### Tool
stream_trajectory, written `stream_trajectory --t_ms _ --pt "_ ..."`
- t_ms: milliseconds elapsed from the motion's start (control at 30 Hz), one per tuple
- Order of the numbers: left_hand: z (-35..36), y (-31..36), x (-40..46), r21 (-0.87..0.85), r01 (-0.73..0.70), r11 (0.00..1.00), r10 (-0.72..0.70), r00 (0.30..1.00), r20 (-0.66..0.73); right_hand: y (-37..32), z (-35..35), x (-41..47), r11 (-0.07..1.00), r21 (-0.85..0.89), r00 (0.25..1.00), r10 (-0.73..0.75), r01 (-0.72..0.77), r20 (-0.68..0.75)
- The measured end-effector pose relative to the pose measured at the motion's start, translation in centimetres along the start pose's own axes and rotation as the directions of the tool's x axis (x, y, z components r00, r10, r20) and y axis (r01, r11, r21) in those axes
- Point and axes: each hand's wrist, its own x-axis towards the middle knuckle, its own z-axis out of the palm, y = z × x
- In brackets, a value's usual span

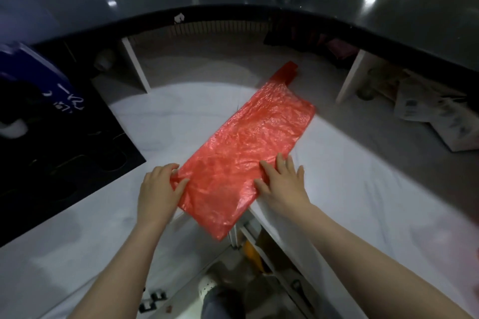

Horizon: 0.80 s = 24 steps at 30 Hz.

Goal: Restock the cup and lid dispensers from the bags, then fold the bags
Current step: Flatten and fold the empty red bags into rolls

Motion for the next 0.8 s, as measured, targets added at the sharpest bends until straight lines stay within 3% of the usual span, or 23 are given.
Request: stream_trajectory --t_ms 233,333,467,533,600,700,800 --pt "1.1 1.4 -1.8 -0.052 -0.004 0.999 0.005 1.000 0.024 0.7 -1.9 0.7 0.992 0.008 0.991 0.123 -0.123 -0.041" --pt "0.9 2.7 -2.5 -0.165 -0.077 0.983 0.083 0.996 0.033 0.1 -2.2 -1.0 0.998 -0.017 0.994 0.059 -0.061 -0.097" --pt "0.4 3.7 -3.8 -0.318 -0.152 0.936 0.177 0.983 0.051 -0.5 -0.7 -4.0 0.999 -0.049 1.000 -0.013 0.013 -0.002" --pt "0.2 2.7 -4.5 -0.331 -0.189 0.925 0.241 0.962 0.126 0.1 -0.2 -4.9 0.996 -0.091 0.999 -0.021 0.019 -0.030" --pt "-0.2 1.7 -5.2 -0.271 -0.321 0.908 0.382 0.899 0.216 0.6 -0.2 -5.7 0.997 -0.080 0.995 0.002 -0.010 -0.096" --pt "0.2 1.1 -5.9 -0.068 -0.607 0.792 0.608 0.773 0.182 0.8 -0.1 -6.7 0.996 -0.076 0.990 -0.045 0.036 -0.131" --pt "0.9 1.5 -6.4 0.056 -0.602 0.797 0.595 0.798 0.099 0.5 0.0 -7.9 0.978 -0.102 0.983 -0.184 0.184 0.007"
